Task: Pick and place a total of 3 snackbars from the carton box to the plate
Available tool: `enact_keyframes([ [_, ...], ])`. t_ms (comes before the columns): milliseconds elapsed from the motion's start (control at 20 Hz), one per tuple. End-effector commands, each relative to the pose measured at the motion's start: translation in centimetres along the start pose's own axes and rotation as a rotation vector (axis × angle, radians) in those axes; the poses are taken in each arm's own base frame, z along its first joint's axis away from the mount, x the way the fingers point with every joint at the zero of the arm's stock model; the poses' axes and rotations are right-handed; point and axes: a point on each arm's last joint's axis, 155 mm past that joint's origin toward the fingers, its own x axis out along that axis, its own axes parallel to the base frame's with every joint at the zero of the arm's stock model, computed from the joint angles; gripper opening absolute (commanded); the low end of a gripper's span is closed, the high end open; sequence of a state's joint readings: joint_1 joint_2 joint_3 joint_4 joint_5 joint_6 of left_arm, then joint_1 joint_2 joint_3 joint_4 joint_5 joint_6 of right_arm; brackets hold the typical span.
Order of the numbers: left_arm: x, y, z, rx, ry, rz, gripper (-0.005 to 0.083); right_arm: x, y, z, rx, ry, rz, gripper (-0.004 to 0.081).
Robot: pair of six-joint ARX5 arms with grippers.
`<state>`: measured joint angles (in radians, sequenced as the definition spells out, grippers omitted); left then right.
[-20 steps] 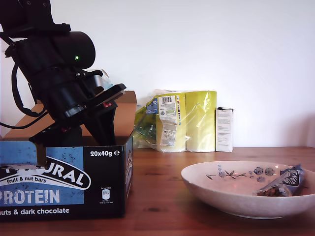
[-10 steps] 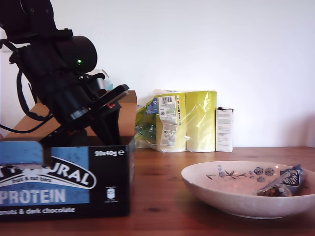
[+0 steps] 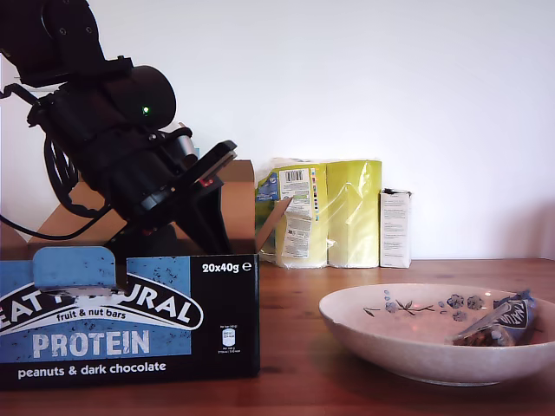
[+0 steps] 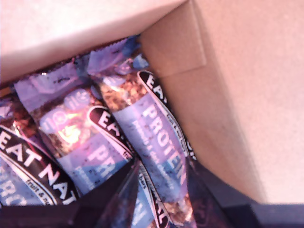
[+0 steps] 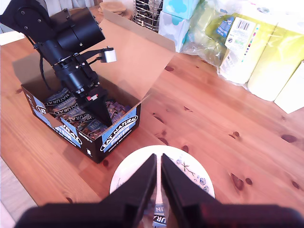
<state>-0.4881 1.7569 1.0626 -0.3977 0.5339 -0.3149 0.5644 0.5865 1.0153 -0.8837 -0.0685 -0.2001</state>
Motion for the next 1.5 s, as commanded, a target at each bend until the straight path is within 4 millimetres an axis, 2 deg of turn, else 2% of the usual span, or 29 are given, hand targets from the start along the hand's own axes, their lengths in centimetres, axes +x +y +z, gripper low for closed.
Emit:
enact_keyframes([
  [0,1.1,0.4,-1.0,-0.034,0.035,-0.024,0.0249,0.5,0.0,-0.7,0.004,0.018,0.000,-0.0013],
  [450,0.6,-0.4,-0.7,-0.038,0.029,-0.049,0.0228,0.5,0.0,-0.7,0.004,0.020,0.001,-0.0013],
  [550,-0.4,0.4,-0.6,-0.044,0.019,0.023,0.0194,0.5,0.1,-0.8,0.004,0.023,0.001,-0.0013],
  [750,-4.1,2.0,0.3,-0.011,-0.058,0.204,0.0203,0.5,0.1,-1.0,0.004,0.030,0.003,-0.0013],
  [850,-5.4,3.2,0.0,-0.007,-0.068,0.297,0.0203,0.5,0.1,-1.0,0.004,0.030,0.003,-0.0013],
  [1050,-6.2,4.7,-1.4,-0.030,-0.026,0.380,0.0203,0.5,0.1,-1.1,0.003,0.033,0.004,-0.0013],
  [1350,-6.6,5.7,-1.5,-0.036,-0.027,0.436,0.0203,0.5,0.2,-1.3,0.004,0.040,0.005,-0.0013],
  [1450,-7.1,6.8,-1.8,-0.041,-0.023,0.502,0.0206,0.5,0.2,-1.3,0.004,0.040,0.005,-0.0013],
])
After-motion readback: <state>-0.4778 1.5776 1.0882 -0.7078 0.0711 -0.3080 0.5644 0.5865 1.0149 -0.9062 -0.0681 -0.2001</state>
